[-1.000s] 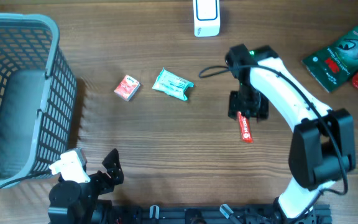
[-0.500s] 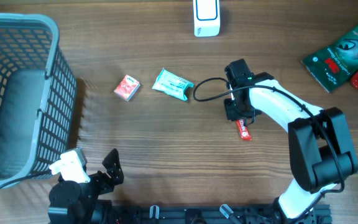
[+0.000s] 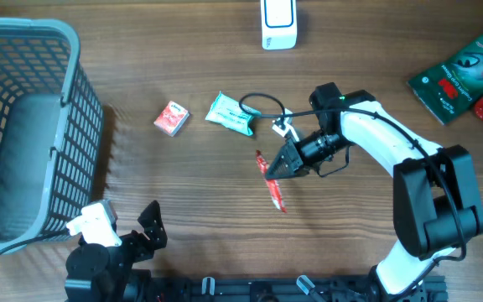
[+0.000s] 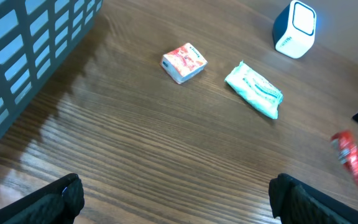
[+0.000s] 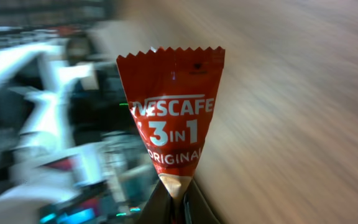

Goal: Scan the item barcode

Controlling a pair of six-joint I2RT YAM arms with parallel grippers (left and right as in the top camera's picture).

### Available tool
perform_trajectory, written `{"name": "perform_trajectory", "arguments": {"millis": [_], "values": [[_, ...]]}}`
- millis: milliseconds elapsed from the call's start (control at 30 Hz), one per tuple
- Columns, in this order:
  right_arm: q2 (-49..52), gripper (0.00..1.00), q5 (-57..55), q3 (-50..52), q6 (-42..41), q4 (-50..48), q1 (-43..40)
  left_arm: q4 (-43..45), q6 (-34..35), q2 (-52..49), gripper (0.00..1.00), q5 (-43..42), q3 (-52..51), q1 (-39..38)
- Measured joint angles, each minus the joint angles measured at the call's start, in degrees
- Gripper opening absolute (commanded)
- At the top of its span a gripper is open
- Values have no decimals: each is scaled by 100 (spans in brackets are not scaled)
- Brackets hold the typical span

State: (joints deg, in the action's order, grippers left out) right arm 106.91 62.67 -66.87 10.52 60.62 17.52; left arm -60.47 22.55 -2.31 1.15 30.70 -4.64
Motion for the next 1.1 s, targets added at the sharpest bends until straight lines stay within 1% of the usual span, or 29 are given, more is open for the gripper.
{"name": "perform_trajectory", "arguments": {"millis": [67, 200, 300, 367, 400, 467, 533, 567, 667, 700, 733, 767, 867, 1000, 1033, 1067, 1100], "values": [[0, 4, 557, -4, -203, 9, 0, 0, 0, 0, 100, -2, 0, 0], [0, 4, 1161, -4, -1220, 20, 0, 0, 0, 0, 100, -2, 0, 0], [0, 4, 1543, -4, -1462, -118, 0, 0, 0, 0, 100, -2, 0, 0], [0, 4, 1965, -4, -1189, -293, 0, 0, 0, 0, 100, -2, 0, 0], [0, 4, 2170, -4, -855, -315, 0, 0, 0, 0, 100, 0, 0, 0], [0, 4, 2205, -4, -304, -538, 0, 0, 0, 0, 100, -2, 0, 0], [0, 4, 1626, -4, 11, -870, 0, 0, 0, 0, 100, -2, 0, 0], [0, 4, 1224, -4, -9, -988, 9, 2, 0, 0, 100, -2, 0, 0], [0, 5, -1080, -4, -658, -1510, 160, 0, 0, 0, 100, 0, 0, 0], [0, 5, -1331, -4, -750, -1600, 203, 2, 0, 0, 100, -2, 0, 0], [0, 5, -2061, -2, -981, -1849, 354, 0, 0, 0, 100, -2, 0, 0], [0, 4, -2476, -4, -1158, -2188, 470, -2, 0, 0, 100, -2, 0, 0], [0, 5, -3432, -15, -1679, -3117, 841, -2, 0, 0, 100, -2, 0, 0], [0, 6, -4245, -15, -2197, -3886, 1296, 0, 0, 0, 100, 0, 0, 0], [0, 8, -4369, -15, -2312, -4028, 1370, 0, 0, 0, 100, 0, 0, 0], [0, 11, -4463, -15, -2406, -4151, 1412, 0, 0, 0, 100, 0, 0, 0], [0, 30, -4531, -15, -2481, -4245, 1429, 0, 0, 0, 100, 0, 0, 0]]}}
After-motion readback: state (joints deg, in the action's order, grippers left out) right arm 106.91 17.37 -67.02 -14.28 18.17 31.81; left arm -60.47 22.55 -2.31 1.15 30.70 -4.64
